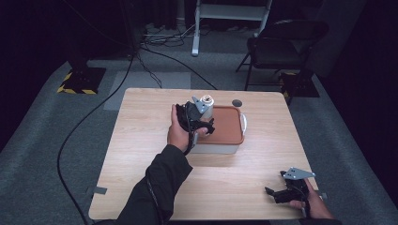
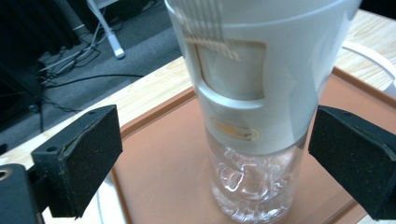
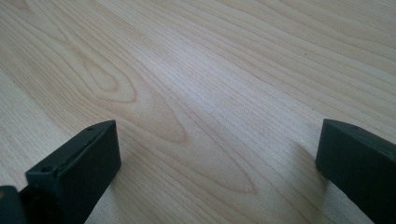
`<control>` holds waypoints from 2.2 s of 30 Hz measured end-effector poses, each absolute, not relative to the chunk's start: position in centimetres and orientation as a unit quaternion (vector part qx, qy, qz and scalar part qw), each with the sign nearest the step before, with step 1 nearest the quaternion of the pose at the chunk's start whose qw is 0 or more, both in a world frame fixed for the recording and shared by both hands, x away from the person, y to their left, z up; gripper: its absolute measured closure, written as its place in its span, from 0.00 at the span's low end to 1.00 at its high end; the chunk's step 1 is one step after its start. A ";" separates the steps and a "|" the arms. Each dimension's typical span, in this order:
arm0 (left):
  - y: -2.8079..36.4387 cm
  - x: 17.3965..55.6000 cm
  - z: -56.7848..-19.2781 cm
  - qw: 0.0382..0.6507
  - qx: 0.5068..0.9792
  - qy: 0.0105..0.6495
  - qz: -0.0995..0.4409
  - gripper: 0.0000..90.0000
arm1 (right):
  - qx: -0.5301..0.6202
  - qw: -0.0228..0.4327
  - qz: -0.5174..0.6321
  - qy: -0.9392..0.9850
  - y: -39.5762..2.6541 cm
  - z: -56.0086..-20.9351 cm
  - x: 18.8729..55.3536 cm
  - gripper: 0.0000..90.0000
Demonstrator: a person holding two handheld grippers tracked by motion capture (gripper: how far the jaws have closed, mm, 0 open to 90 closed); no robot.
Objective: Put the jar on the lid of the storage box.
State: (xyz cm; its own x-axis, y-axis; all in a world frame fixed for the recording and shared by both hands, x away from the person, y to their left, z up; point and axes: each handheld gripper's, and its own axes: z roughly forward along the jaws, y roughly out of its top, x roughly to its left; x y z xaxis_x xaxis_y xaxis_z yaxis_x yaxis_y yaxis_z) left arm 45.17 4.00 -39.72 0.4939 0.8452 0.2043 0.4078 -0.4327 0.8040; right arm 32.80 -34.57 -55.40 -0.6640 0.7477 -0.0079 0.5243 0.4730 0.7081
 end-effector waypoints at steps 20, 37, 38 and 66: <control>4.6 43.0 -37.4 0.330 0.803 0.367 0.334 0.03 | 0.377 0.160 0.348 0.843 -34.6 -55.4 32.8 0.00; 5.5 40.5 -37.0 0.328 0.812 0.336 0.347 0.03 | 0.377 0.160 0.348 0.843 -34.6 -55.4 32.8 0.00; 5.6 40.4 -37.0 0.328 0.812 0.334 0.348 0.03 | 0.377 0.160 0.348 0.843 -34.6 -55.4 32.8 0.00; 7.6 37.5 -39.3 0.294 0.831 0.308 0.357 0.03 | 0.377 0.160 0.348 0.843 -34.6 -55.4 32.8 0.00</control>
State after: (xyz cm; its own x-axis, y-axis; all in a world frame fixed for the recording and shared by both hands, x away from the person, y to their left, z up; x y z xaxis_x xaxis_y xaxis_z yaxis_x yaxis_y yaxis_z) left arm 37.53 7.56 -39.25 0.5548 0.7223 0.4129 0.3026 -0.6375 0.7085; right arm 32.81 -34.57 -55.40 -0.6641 0.7476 -0.0081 0.5242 0.4733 0.7079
